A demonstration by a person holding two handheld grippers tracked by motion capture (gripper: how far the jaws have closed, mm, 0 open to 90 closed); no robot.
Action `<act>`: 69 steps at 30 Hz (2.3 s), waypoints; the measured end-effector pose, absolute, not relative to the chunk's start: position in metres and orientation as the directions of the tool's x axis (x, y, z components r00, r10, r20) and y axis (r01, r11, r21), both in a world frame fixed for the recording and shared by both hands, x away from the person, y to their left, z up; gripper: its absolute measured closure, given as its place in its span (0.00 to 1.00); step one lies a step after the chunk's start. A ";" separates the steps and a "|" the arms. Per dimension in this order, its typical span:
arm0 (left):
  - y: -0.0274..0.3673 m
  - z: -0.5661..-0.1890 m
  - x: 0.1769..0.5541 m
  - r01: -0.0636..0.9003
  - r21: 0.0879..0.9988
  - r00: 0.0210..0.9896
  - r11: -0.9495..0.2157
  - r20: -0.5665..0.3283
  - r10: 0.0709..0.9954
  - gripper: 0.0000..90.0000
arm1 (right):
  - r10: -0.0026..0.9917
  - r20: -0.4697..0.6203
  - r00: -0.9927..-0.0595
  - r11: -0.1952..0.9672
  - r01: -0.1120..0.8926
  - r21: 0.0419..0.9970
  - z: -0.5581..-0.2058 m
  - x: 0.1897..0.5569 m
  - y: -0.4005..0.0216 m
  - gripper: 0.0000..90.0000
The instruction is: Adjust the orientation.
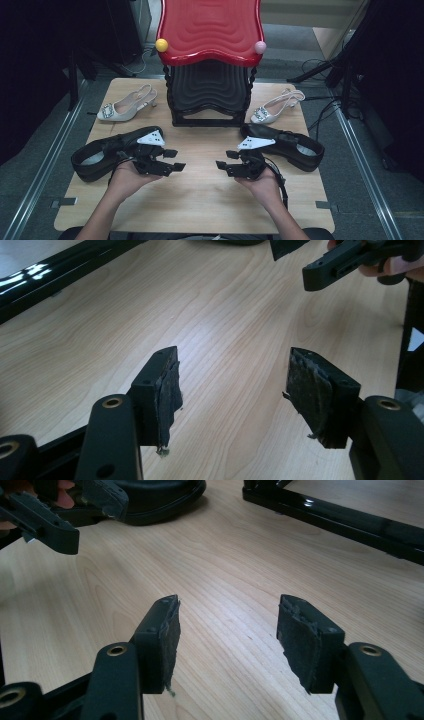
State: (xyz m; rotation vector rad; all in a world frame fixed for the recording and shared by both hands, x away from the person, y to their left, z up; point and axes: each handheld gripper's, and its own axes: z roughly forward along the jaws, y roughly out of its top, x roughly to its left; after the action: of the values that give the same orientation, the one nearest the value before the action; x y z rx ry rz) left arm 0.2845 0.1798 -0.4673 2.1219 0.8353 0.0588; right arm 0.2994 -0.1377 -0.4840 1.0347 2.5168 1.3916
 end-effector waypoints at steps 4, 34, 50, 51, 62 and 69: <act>0.186 -0.465 0.282 0.557 0.717 0.764 -0.420 -0.243 0.597 0.43 | 0.577 0.250 -0.778 0.372 0.522 0.768 -0.484 0.303 -0.134 0.49; 0.279 -0.440 0.256 0.615 0.716 0.620 -0.331 -0.179 0.764 0.40 | 0.505 0.226 -0.833 0.426 0.469 0.774 -0.486 0.313 -0.106 0.51; 0.326 -0.436 0.247 0.654 0.717 0.513 -0.243 -0.184 0.838 0.40 | 0.481 0.229 -0.846 0.453 0.464 0.761 -0.488 0.315 -0.097 0.51; 0.330 -0.435 0.246 0.654 0.717 0.509 -0.240 -0.182 0.841 0.40 | 0.480 0.227 -0.847 0.455 0.461 0.762 -0.488 0.315 -0.097 0.51; 0.356 -0.453 0.252 0.715 0.673 0.427 -0.190 -0.205 0.880 0.40 | 0.484 0.221 -0.847 0.461 0.462 0.758 -0.490 0.315 -0.095 0.51; 0.354 -0.467 0.264 0.746 0.646 0.405 -0.160 -0.250 0.879 0.42 | 0.487 0.217 -0.846 0.461 0.460 0.759 -0.490 0.316 -0.096 0.51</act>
State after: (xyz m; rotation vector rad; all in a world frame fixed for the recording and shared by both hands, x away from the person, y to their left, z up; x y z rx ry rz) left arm 0.2642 0.3543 -0.4674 1.9471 1.3842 0.2372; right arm 0.3160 -0.0960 -0.4902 0.8623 2.6588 1.3654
